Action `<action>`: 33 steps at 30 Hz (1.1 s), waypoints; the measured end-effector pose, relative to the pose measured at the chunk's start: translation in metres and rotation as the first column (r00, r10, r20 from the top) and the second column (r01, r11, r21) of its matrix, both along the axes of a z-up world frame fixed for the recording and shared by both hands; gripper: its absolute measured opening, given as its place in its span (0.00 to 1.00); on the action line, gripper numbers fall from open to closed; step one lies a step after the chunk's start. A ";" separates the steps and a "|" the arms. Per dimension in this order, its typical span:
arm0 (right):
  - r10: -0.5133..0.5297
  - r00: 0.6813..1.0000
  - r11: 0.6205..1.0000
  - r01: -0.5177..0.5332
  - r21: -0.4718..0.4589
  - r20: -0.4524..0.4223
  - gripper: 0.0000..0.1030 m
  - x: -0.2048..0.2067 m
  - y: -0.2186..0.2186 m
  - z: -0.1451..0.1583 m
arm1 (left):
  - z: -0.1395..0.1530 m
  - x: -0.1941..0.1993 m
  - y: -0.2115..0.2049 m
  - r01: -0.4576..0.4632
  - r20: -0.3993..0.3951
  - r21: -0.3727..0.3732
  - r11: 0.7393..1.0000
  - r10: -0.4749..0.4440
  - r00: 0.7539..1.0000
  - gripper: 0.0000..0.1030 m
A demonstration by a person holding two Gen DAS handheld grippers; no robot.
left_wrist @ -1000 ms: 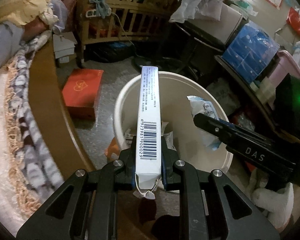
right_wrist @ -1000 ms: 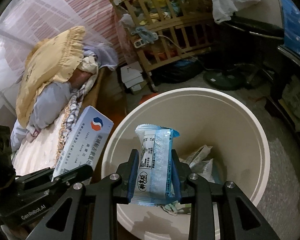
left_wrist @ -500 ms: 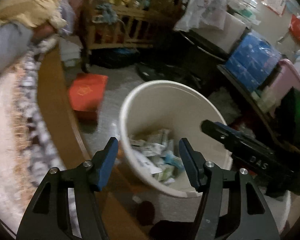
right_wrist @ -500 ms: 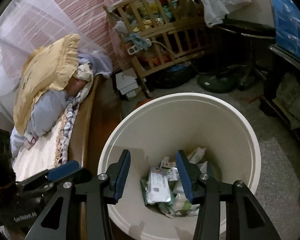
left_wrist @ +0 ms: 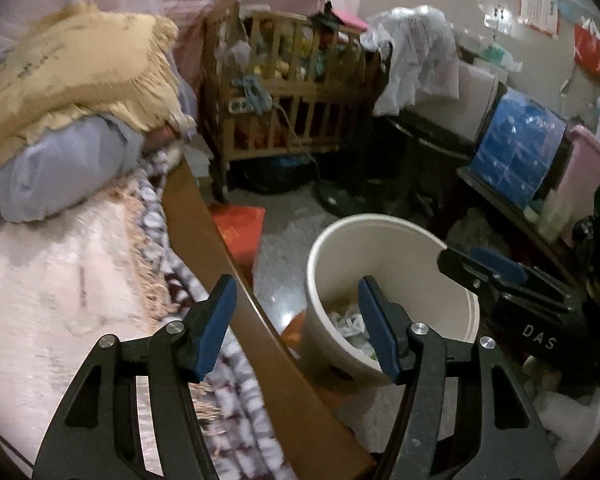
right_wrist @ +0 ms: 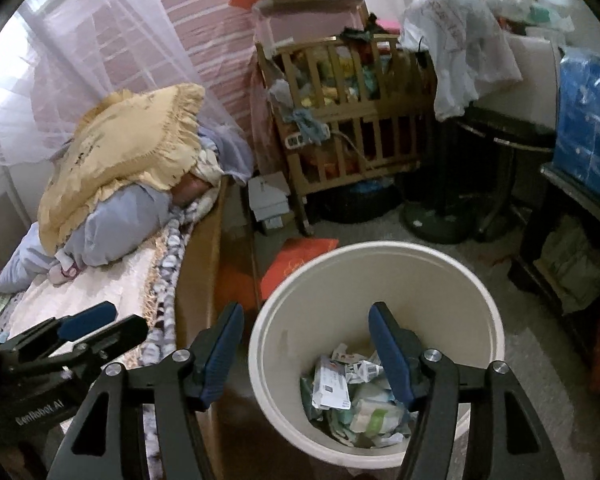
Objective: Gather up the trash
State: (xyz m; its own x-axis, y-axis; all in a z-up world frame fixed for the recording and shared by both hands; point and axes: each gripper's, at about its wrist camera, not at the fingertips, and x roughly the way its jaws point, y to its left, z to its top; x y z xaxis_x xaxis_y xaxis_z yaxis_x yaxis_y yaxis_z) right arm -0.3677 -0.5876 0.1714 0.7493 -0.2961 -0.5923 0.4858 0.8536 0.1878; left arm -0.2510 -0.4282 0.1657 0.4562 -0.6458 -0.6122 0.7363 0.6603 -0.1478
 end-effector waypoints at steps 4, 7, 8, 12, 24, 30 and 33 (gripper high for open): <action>-0.015 0.999 1.000 0.015 -0.021 0.029 0.63 -0.007 0.010 0.012 | 0.014 -0.004 0.017 -0.027 0.044 -0.024 0.999 0.028 0.999 0.60; -0.034 0.998 0.997 0.037 -0.064 0.045 0.63 -0.015 0.025 0.026 | 0.023 -0.006 0.030 -0.047 0.071 -0.044 0.998 0.050 0.996 0.60; -0.038 0.998 0.996 0.042 -0.074 0.050 0.63 -0.017 0.029 0.029 | 0.025 -0.007 0.033 -0.050 0.076 -0.048 0.998 0.053 0.996 0.60; -0.052 0.997 0.993 0.058 -0.103 0.065 0.63 -0.022 0.039 0.036 | 0.033 -0.010 0.043 -0.064 0.100 -0.068 0.996 0.071 0.992 0.60; -0.065 0.995 0.980 0.078 -0.181 0.079 0.73 -0.027 0.059 0.049 | 0.037 -0.018 0.051 -0.075 0.146 -0.081 0.994 0.087 0.986 0.60; -0.056 0.996 0.980 0.068 -0.186 0.068 0.73 -0.023 0.059 0.051 | 0.038 -0.018 0.051 -0.075 0.143 -0.077 0.994 0.086 0.986 0.60; -0.056 0.996 0.980 0.068 -0.189 0.068 0.73 -0.023 0.060 0.051 | 0.038 -0.018 0.051 -0.074 0.143 -0.079 0.994 0.085 0.986 0.60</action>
State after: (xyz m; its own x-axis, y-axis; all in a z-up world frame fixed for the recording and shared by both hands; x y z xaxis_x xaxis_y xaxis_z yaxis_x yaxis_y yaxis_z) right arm -0.3906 -0.5275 0.2228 0.7596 -0.4458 -0.4736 0.5312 0.8454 0.0561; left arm -0.2689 -0.3768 0.2034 0.5887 -0.6448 -0.4875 0.6993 0.7088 -0.0929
